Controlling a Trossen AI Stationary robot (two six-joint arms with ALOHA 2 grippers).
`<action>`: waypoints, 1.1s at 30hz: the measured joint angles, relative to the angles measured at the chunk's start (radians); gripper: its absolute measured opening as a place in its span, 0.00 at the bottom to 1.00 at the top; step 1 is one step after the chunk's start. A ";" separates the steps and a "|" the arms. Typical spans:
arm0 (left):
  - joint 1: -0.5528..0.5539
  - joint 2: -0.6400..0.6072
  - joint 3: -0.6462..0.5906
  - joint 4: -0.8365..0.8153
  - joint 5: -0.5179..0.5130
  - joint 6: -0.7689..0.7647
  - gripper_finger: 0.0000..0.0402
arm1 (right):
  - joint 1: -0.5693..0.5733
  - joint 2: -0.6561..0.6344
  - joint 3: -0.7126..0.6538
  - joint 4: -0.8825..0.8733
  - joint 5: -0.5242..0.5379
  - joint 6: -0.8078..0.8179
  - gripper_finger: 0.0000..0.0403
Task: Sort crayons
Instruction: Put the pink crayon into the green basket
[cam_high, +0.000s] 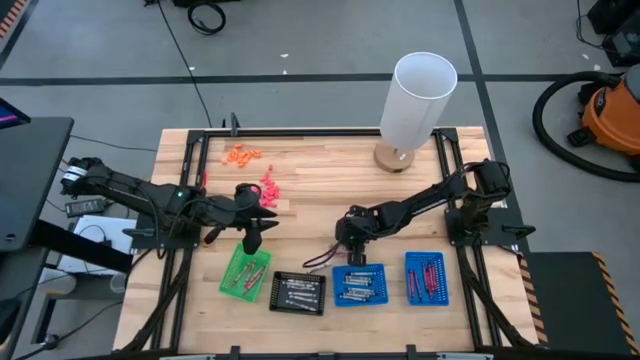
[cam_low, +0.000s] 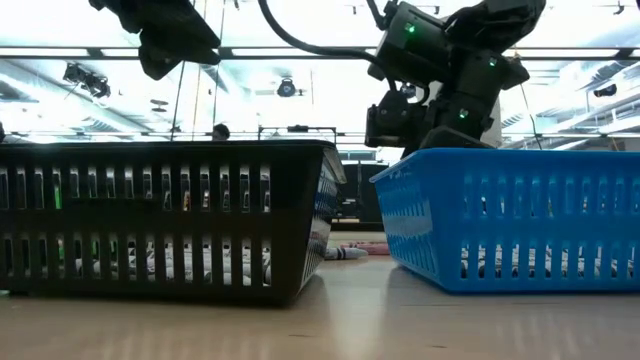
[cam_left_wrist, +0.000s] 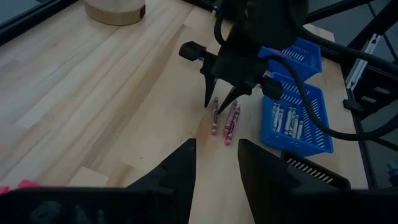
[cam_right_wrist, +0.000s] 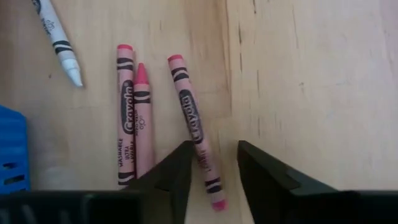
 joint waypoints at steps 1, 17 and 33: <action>0.000 0.000 0.000 0.000 0.000 0.000 0.32 | 0.000 0.000 0.000 -0.003 0.004 0.000 0.30; 0.001 0.000 0.000 0.007 -0.012 -0.030 0.32 | -0.001 0.005 0.048 -0.110 0.054 -0.037 0.07; 0.001 0.001 0.000 -0.080 -0.046 -0.056 0.32 | -0.030 0.008 0.233 -0.339 0.051 -0.081 0.08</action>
